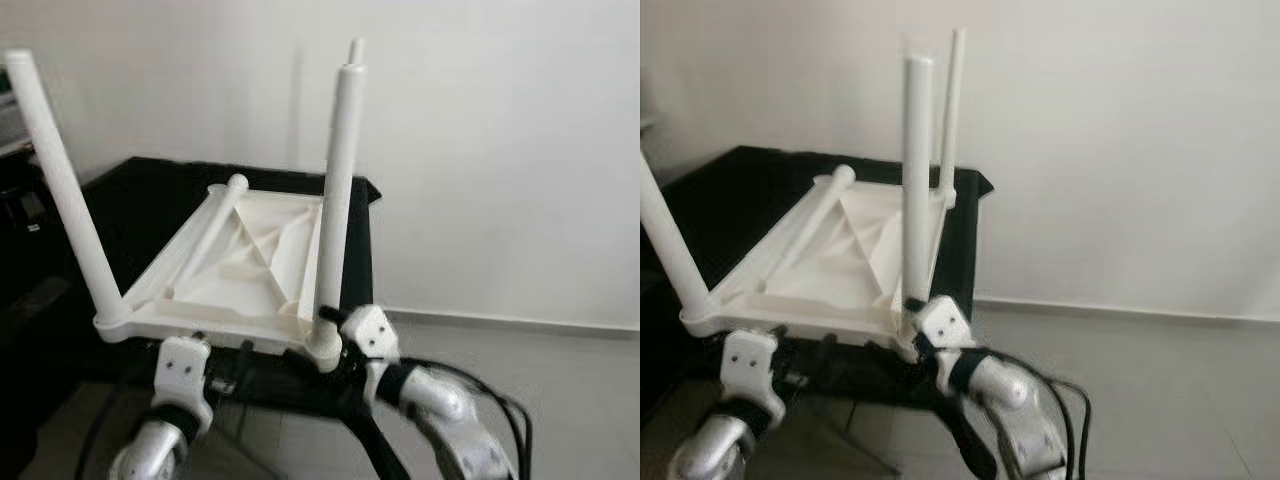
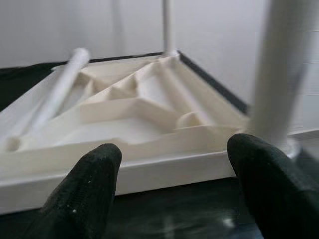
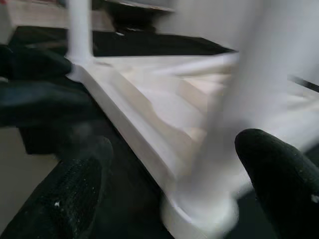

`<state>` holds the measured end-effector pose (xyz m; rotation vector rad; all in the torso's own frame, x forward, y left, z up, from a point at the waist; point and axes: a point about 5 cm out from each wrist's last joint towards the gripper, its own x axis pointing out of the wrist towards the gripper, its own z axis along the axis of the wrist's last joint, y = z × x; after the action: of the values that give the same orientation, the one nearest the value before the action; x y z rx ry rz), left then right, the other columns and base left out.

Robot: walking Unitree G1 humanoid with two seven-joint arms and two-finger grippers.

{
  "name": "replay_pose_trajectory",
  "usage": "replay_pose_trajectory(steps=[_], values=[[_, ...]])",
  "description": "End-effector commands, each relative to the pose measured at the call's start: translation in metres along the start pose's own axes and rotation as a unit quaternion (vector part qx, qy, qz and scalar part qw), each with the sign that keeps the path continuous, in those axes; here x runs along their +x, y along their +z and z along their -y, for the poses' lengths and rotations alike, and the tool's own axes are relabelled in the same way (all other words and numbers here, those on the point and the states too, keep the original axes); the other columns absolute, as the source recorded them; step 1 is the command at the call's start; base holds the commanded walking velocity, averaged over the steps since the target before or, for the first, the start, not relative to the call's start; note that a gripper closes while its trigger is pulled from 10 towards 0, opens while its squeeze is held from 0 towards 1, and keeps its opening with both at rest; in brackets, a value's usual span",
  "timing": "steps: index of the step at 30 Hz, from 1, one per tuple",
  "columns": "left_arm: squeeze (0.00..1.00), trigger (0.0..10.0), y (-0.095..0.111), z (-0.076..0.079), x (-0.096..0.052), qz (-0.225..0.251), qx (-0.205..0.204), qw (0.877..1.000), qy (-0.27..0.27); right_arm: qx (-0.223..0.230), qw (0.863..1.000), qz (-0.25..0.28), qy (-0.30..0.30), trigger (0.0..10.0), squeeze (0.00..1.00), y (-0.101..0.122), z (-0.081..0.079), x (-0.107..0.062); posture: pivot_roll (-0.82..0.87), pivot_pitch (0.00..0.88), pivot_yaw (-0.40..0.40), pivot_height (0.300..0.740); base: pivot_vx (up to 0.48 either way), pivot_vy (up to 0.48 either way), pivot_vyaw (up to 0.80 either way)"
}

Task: Building children table

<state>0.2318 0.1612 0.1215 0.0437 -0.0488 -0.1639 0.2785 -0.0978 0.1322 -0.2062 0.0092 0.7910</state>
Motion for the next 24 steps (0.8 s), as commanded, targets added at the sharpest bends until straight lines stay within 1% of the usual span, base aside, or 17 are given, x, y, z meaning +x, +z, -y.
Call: replay_pose_trajectory(steps=[1, 3, 11, 13, 16, 18, 20, 24], values=[[0.00, 10.0, -0.003, -0.005, -0.002, -0.012, 0.003, 1.000, 0.009, 0.016, 1.000, 0.006, 0.008, 10.0, 0.00, 0.000, -0.001, 0.000, -0.04, 0.000, -0.043, 0.740, 0.000, -0.480, 0.00], [0.00, 10.0, -0.003, -0.005, -0.001, -0.011, 0.003, 1.000, 0.009, 0.021, 1.000, 0.009, 0.018, 10.0, 0.00, 0.000, -0.002, -0.001, -0.04, 0.000, -0.043, 0.740, 0.000, -0.480, 0.00], [0.00, 10.0, -0.003, -0.005, -0.001, -0.010, 0.005, 1.000, 0.008, 0.020, 1.000, 0.014, 0.015, 10.0, 0.00, 0.001, -0.001, -0.001, -0.04, 0.000, -0.042, 0.740, 0.000, -0.480, 0.00], [0.00, 10.0, -0.002, -0.005, -0.001, -0.009, 0.006, 1.000, 0.008, 0.025, 0.999, 0.019, -0.002, 10.0, 0.00, 0.001, 0.002, -0.003, -0.04, 0.000, -0.045, 0.740, 0.000, -0.480, 0.00], [0.00, 10.0, -0.002, -0.004, -0.001, -0.009, 0.006, 1.000, 0.007, 0.029, 0.999, 0.021, -0.010, 10.0, 0.00, 0.001, 0.004, -0.003, -0.04, 0.000, -0.045, 0.740, 0.000, -0.480, 0.00], [0.00, 10.0, 0.000, -0.003, 0.000, -0.008, 0.007, 1.000, 0.007, 0.043, 0.998, 0.024, -0.032, 10.0, 0.00, 0.001, 0.010, -0.003, -0.04, 0.000, -0.058, 0.740, 0.000, -0.476, 0.00], [0.00, 10.0, 0.000, -0.003, 0.000, -0.008, 0.007, 1.000, 0.007, 0.043, 0.998, 0.024, -0.032, 10.0, 0.00, 0.001, 0.010, -0.003, -0.04, 0.000, -0.058, 0.740, 0.000, -0.472, 0.00], [0.00, 10.0, 0.001, -0.001, 0.002, -0.005, 0.005, 1.000, 0.007, 0.053, 0.997, 0.024, -0.055, 10.0, 0.00, 0.001, 0.015, -0.004, -0.06, 0.000, -0.058, 0.740, 0.000, -0.472, 0.00]])
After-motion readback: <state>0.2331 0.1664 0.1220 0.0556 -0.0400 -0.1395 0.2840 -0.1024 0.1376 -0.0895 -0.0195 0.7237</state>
